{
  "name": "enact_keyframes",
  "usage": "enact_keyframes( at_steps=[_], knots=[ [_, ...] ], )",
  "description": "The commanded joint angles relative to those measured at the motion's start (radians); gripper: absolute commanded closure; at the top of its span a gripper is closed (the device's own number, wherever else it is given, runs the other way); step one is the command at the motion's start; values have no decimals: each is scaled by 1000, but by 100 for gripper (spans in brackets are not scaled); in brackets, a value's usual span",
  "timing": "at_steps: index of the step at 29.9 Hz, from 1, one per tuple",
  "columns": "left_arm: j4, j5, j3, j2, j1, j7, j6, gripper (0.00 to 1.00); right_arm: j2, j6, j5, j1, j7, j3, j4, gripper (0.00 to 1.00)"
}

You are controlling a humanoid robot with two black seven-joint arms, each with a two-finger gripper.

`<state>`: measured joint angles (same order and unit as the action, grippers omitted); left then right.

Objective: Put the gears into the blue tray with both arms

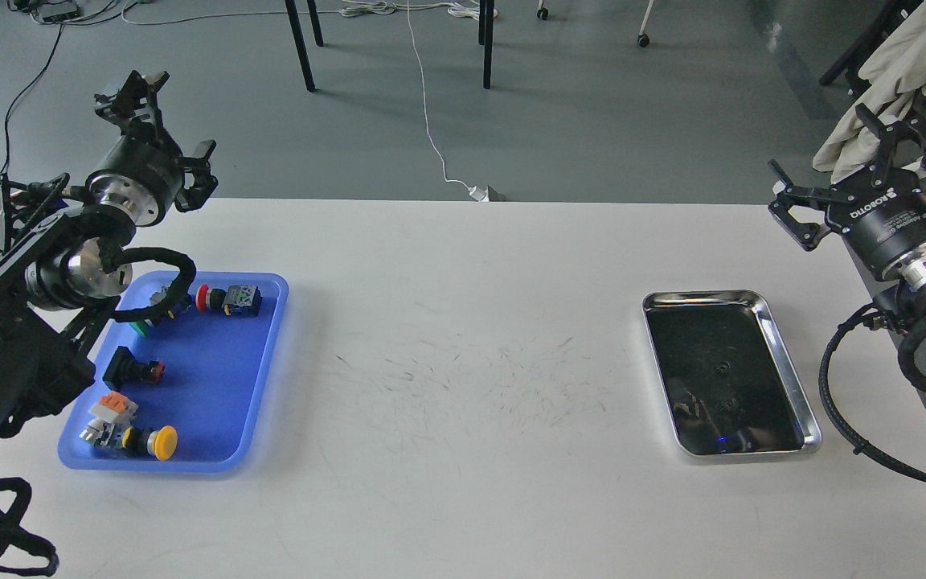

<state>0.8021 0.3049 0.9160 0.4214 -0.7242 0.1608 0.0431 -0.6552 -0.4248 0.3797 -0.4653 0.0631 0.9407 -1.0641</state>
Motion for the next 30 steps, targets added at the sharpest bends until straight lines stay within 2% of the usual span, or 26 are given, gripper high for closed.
enact_keyframes(
  at_steps=[1,17,21,30],
  knots=[
    [0,0,1,20,3,8,3,2,9,3,-2,1,0,-11,-2,1],
    [-11,-15,17,30,0,3,8,2,26,3,-7,-47,-2,-14,30,1],
    [-11,-15,15,31,0,5,8,2,65,-2,-7,-55,1,-11,42,1],
    [6,-9,8,74,2,6,6,2,86,-9,-12,-78,-2,-13,75,1]
  ],
)
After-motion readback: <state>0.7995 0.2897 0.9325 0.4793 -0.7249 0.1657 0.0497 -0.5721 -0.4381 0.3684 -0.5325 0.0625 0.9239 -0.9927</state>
